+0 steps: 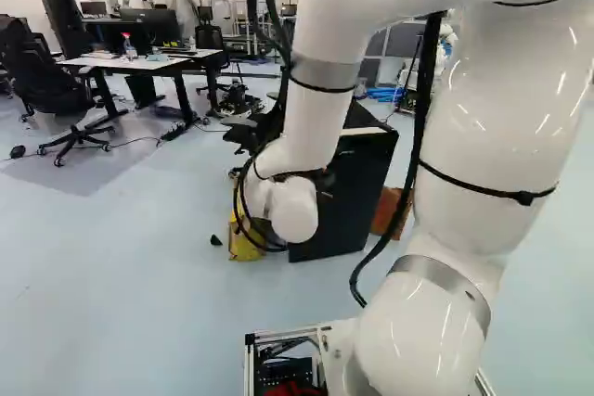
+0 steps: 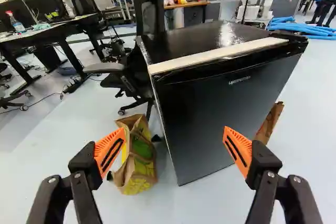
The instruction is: Grab a drink from the fridge
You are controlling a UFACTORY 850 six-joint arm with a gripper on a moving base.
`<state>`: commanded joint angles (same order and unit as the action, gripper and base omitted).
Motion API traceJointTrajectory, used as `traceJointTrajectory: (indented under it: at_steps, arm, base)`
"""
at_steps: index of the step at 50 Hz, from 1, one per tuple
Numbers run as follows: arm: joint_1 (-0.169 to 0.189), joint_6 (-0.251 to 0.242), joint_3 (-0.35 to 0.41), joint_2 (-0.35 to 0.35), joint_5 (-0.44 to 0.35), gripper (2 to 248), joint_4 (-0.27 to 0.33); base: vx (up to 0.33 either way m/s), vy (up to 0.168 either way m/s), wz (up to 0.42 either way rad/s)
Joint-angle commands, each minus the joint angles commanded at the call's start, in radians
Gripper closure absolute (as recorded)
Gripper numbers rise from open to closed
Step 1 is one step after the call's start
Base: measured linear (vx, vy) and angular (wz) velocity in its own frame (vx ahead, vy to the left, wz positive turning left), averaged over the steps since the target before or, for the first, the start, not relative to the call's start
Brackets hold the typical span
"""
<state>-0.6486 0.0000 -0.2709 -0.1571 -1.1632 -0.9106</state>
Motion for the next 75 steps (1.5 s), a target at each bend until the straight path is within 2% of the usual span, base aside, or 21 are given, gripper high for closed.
traceJointTrajectory:
  at_steps: [15,31,56,75]
  arm:
    - [-0.037,0.000,-0.068,-0.105,-0.079,3,-0.029]
    - [-0.056,0.000,-0.162,-0.225,-0.145,3,-0.060]
    - [-0.043,0.000,-0.302,-0.391,-0.240,3,-0.133]
    - [-0.026,0.000,-0.347,-0.418,-0.275,3,-0.193]
  base:
    - [0.000,0.000,0.000]
    - [0.000,0.000,0.000]
    - [0.000,0.000,0.000]
    - [0.000,0.000,0.000]
